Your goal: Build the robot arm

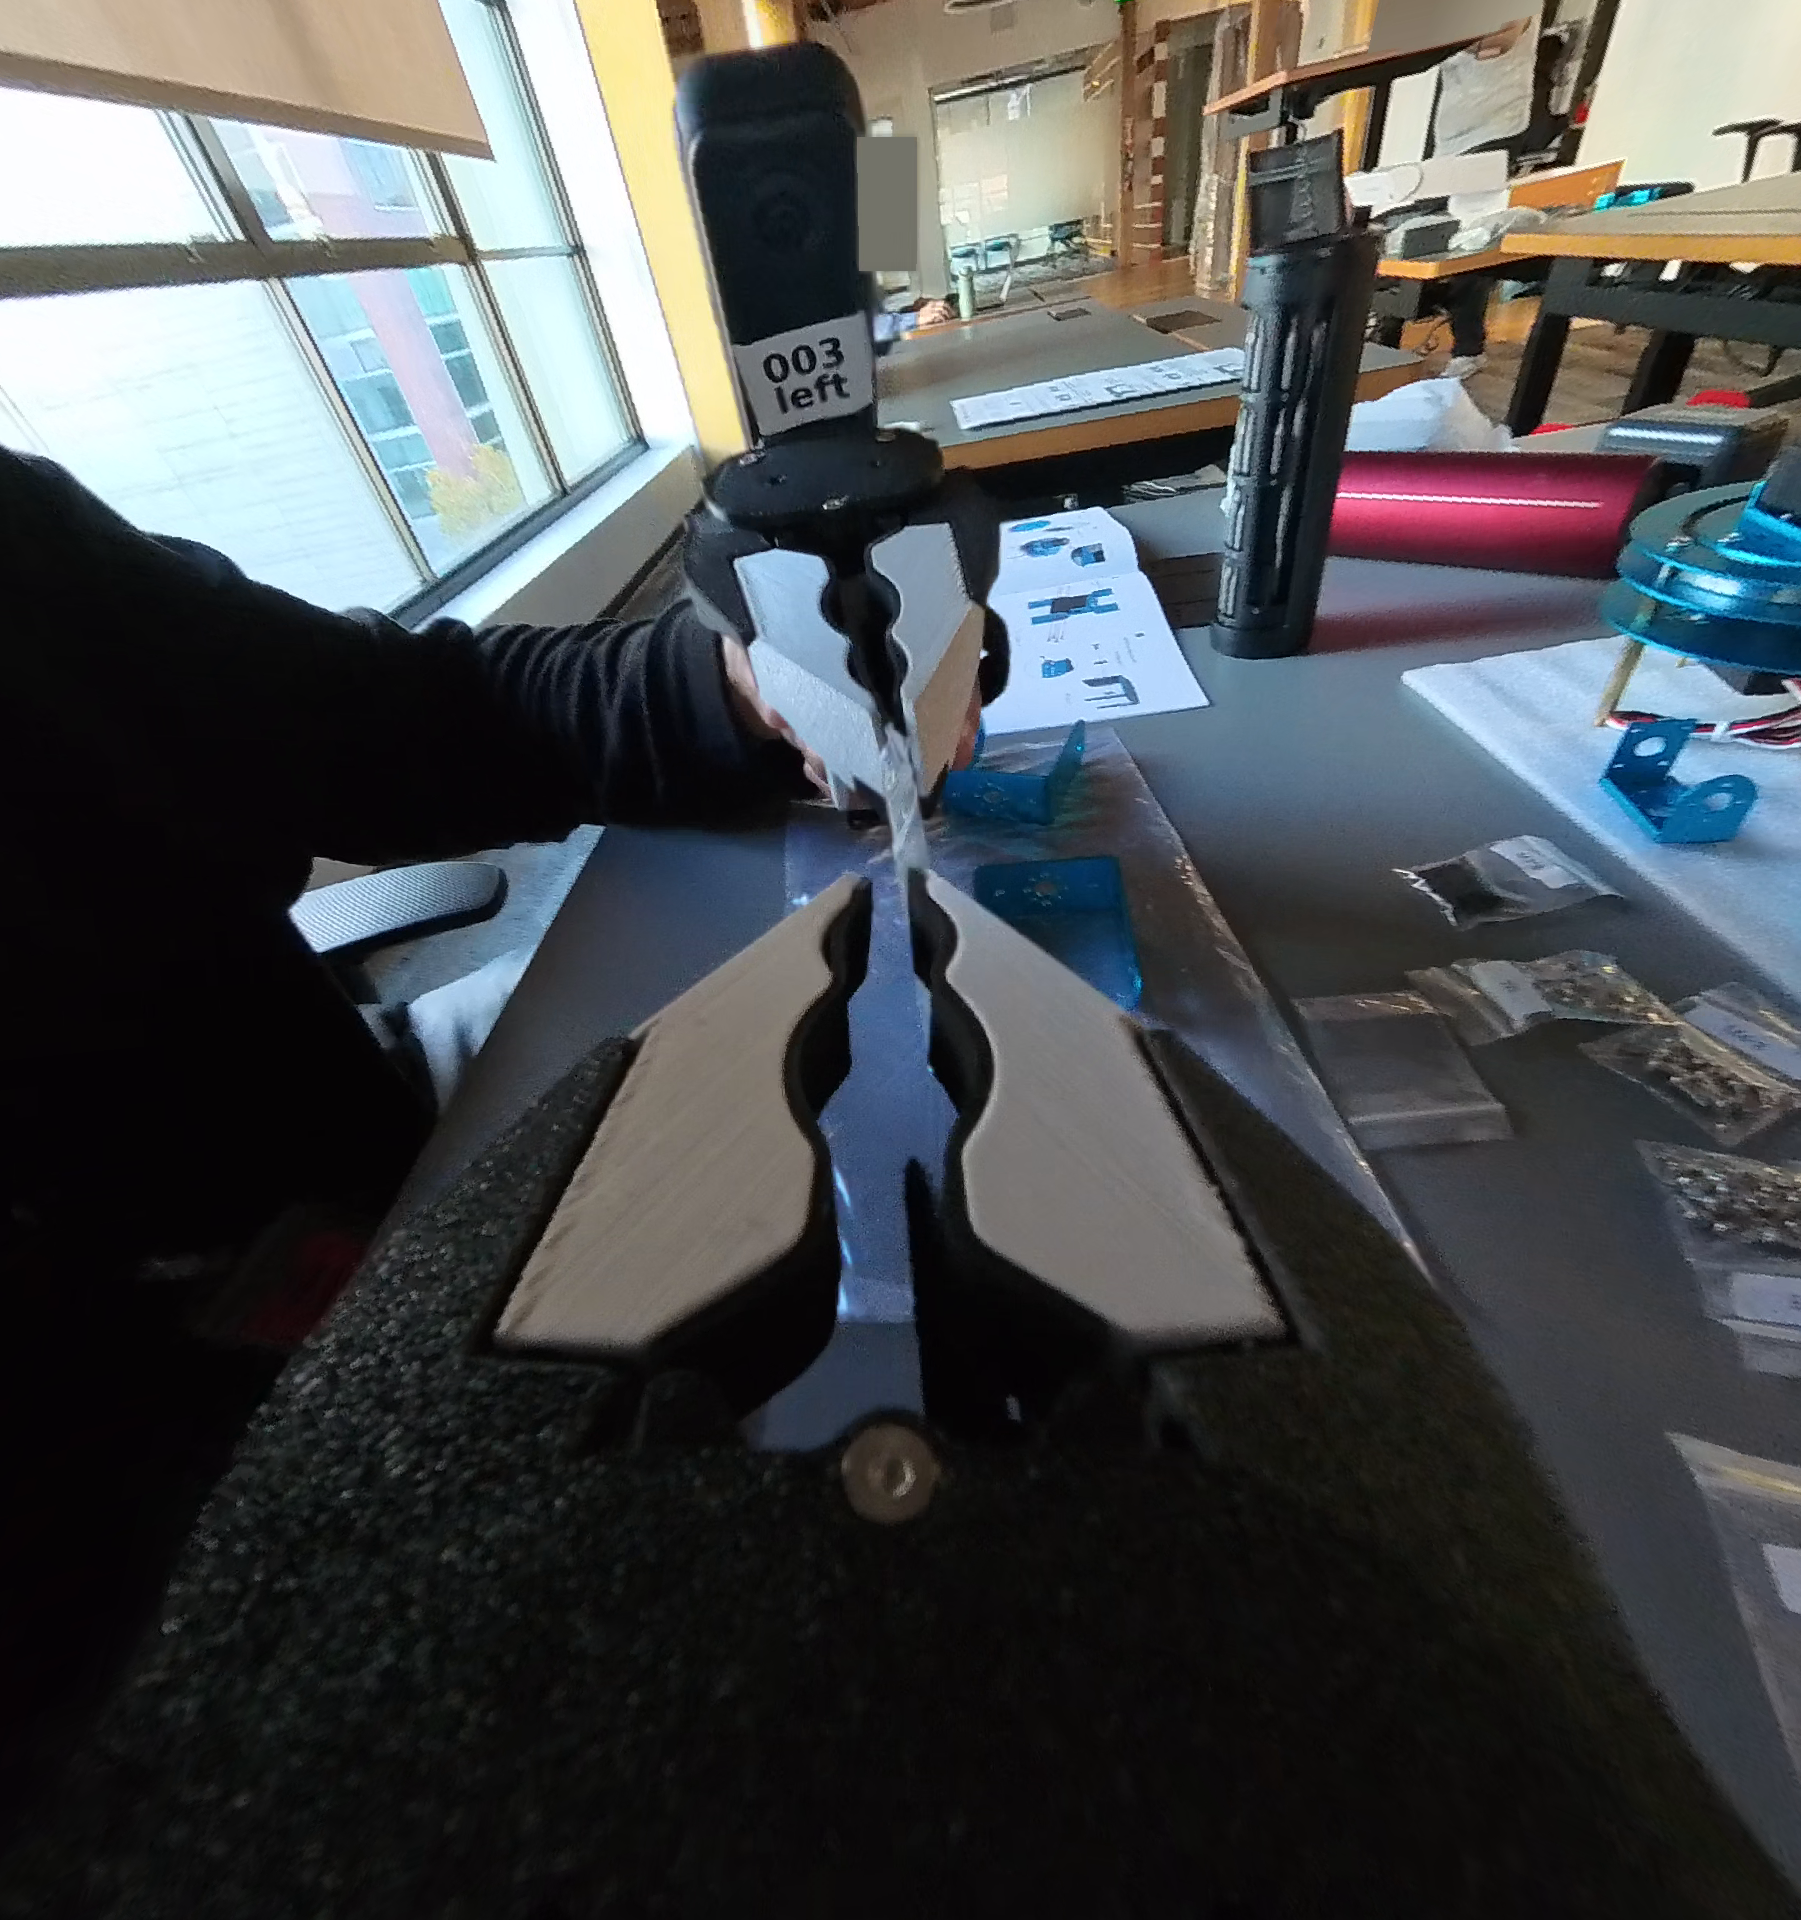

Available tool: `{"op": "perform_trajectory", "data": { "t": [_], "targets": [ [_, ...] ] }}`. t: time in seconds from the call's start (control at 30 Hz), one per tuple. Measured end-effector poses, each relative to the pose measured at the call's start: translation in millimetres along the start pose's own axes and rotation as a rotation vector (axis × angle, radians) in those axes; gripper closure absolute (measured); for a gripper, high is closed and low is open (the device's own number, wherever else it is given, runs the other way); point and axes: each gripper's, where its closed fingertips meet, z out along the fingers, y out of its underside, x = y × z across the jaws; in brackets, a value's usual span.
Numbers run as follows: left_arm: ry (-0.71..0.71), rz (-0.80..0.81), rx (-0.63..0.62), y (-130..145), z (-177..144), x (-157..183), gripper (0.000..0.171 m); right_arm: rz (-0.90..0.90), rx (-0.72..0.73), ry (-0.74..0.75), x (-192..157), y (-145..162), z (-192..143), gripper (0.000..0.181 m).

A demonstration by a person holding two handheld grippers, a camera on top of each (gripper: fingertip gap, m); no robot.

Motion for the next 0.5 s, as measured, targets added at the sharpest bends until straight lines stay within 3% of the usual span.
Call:
{"op": "perform_trajectory", "data": {
  "t": [0.5],
  "targets": [
    [0.010,0.007,-0.032,8,1,3,0.171,-0.032,-0.016,0.050,8,2,-1,0.181]
  ]
}}
